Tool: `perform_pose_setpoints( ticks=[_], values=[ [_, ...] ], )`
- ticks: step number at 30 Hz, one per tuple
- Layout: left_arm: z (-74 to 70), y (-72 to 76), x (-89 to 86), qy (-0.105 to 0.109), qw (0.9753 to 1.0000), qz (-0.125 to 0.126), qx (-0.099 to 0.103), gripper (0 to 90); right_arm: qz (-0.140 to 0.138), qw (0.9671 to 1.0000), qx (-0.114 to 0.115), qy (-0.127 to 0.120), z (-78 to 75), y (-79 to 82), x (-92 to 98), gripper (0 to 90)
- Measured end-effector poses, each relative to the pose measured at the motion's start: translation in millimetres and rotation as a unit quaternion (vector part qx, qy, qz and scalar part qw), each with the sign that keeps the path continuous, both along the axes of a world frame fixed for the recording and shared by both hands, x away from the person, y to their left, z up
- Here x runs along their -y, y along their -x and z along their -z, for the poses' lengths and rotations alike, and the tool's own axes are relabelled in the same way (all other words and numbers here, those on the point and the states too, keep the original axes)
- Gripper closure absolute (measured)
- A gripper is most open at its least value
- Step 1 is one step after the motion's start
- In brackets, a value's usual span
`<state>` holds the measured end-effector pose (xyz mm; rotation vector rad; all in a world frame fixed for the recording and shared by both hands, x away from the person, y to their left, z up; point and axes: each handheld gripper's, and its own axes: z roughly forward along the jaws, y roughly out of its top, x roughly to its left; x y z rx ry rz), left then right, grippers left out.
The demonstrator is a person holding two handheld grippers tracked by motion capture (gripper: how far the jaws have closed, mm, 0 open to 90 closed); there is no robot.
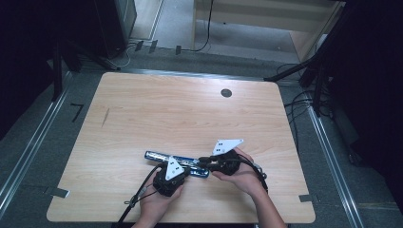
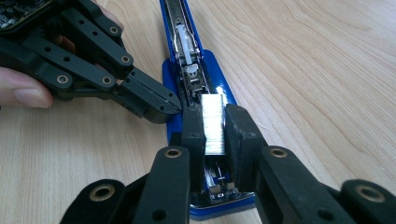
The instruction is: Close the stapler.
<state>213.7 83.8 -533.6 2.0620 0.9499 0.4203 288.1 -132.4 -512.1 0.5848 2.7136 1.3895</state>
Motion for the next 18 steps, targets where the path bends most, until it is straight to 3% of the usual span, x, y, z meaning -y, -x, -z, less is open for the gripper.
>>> perform_pose_setpoints(
  ticks=[4, 10, 18],
  values=[
    [0.0, 0.0, 0.0, 0.0, 1.0, 0.0, 0.0, 90.0, -0.001, 1.0, 0.0, 0.004, -0.6, 0.4, 0.2, 80.0],
    [0.1, -0.2, -0.1, 0.0, 1.0, 0.0, 0.0, 90.0, -0.011, 0.9992, 0.012, 0.035, -5.8, 2.5, -6.7, 80.0],
    [0.1, -0.3, -0.2, 0.001, 1.0, 0.001, 0.001, 90.0, -0.01, 0.9993, 0.01, 0.034, -5.8, 1.2, -9.1, 80.0]
  ],
)
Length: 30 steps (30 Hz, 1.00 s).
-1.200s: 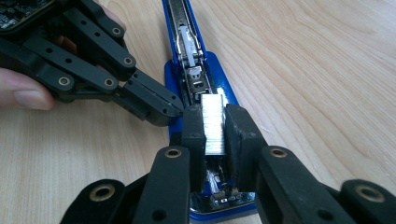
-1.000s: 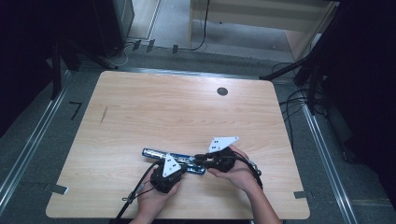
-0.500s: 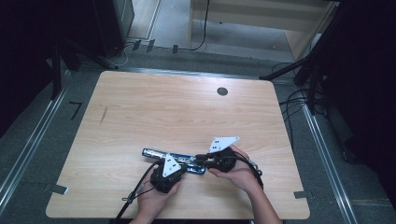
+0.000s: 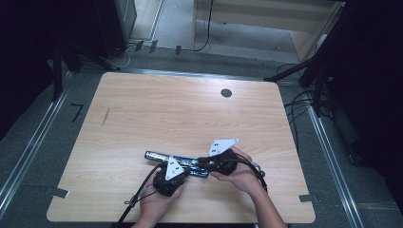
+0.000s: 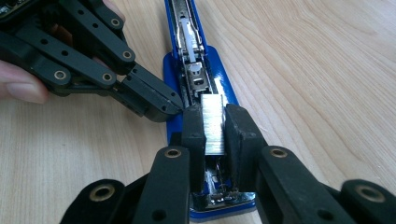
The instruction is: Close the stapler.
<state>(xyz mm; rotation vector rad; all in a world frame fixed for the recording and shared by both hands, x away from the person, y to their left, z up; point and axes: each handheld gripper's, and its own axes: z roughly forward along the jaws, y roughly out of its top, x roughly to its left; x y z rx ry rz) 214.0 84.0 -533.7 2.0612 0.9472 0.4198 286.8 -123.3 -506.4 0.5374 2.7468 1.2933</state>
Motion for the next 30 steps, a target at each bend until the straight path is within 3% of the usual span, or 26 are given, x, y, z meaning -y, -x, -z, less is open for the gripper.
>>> perform_pose_setpoints(
  ticks=[19, 30],
  values=[
    [0.1, 0.0, 0.1, 0.002, 1.0, 0.0, -0.001, 90.0, -0.009, 0.9999, -0.005, -0.007, 0.9, -3.9, 2.0, 79.9],
    [0.0, -0.2, -0.2, 0.004, 1.0, 0.0, -0.003, 90.0, -0.005, 0.9997, -0.021, -0.013, 1.4, -5.8, 3.7, 79.6]
  ],
)
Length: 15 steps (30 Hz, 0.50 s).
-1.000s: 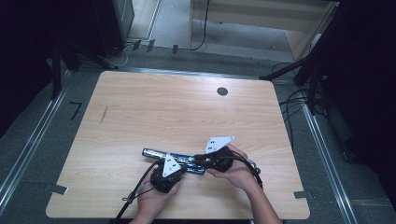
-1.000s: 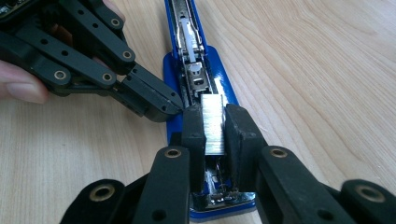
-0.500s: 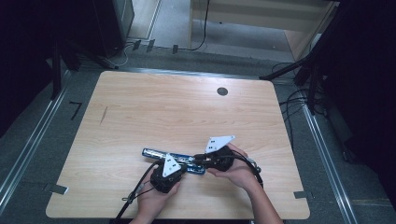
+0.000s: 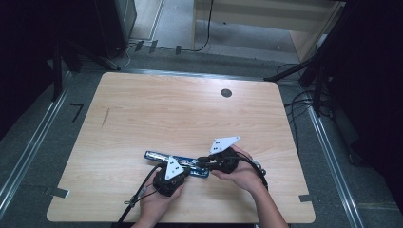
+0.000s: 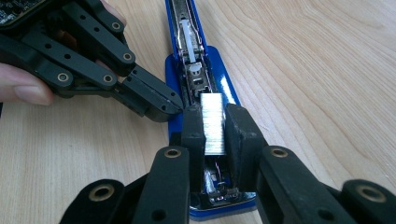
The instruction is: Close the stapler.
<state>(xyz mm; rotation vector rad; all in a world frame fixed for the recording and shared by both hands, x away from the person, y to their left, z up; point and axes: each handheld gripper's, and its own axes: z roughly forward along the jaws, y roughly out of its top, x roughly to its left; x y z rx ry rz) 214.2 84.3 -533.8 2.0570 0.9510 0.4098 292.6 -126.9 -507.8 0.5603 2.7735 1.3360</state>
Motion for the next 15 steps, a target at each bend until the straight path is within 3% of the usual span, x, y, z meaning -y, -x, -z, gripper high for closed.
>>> perform_pose_setpoints(
  ticks=[15],
  values=[
    [-0.1, -0.3, -0.4, 0.001, 1.0, 0.001, -0.001, 90.0, -0.006, 1.0, 0.006, 0.004, -0.4, 0.7, 2.2, 79.5]
  ],
)
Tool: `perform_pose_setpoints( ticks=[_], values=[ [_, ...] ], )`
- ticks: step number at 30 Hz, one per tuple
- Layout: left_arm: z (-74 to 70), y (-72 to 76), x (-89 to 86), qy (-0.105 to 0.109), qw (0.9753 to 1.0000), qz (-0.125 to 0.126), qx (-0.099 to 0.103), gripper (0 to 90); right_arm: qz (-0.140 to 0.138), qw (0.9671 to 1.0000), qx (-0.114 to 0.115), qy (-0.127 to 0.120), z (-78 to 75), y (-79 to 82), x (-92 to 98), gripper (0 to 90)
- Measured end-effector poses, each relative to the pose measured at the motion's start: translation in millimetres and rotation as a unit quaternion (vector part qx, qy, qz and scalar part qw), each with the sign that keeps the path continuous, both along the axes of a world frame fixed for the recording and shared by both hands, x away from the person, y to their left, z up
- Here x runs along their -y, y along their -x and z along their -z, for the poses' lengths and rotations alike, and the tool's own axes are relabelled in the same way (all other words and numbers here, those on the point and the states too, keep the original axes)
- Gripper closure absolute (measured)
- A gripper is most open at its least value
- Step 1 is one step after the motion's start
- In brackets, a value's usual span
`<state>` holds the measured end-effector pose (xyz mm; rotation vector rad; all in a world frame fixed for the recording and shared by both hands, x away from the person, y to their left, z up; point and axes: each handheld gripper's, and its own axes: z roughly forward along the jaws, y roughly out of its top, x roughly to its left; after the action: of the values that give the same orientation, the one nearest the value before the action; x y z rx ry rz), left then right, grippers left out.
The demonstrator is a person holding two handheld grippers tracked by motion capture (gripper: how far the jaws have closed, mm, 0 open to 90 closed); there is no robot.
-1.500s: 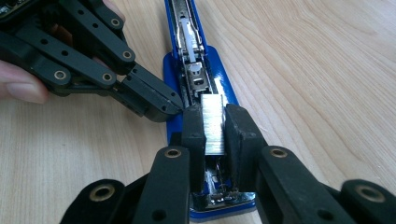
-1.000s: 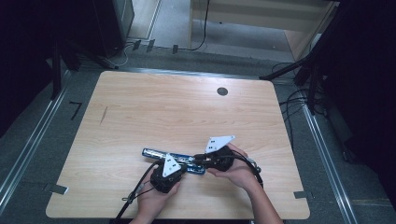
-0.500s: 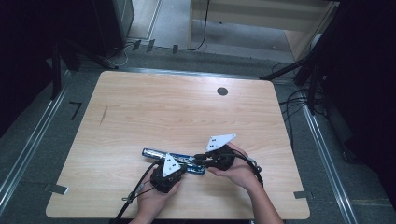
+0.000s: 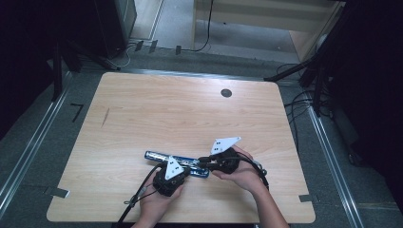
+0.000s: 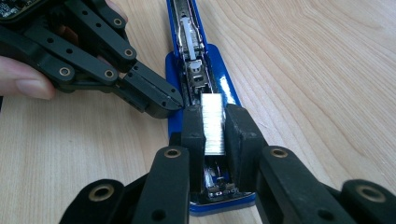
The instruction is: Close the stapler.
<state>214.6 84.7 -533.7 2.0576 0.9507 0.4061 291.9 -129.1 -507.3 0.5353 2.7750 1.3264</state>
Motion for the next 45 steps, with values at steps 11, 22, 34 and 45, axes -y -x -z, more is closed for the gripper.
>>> perform_pose_setpoints(
  ticks=[11, 22, 34, 45],
  values=[
    [-0.1, -0.2, -0.4, 0.001, 1.0, -0.002, -0.002, 90.0, 0.003, 1.0, -0.004, 0.002, 1.4, -0.5, 0.3, 77.6],
    [-0.1, -0.3, -0.4, 0.001, 1.0, -0.001, -0.002, 90.0, 0.0, 1.0, 0.004, -0.001, 0.0, 0.7, 0.9, 79.1],
    [-0.1, -0.3, -0.4, 0.001, 1.0, -0.002, -0.002, 90.0, -0.011, 0.9998, 0.015, 0.003, 0.1, 3.0, -1.4, 79.8],
    [-0.1, -0.5, -0.7, 0.002, 1.0, -0.001, -0.003, 90.0, -0.031, 0.9989, 0.022, 0.026, -3.8, 0.2, -4.3, 79.8]
  ],
)
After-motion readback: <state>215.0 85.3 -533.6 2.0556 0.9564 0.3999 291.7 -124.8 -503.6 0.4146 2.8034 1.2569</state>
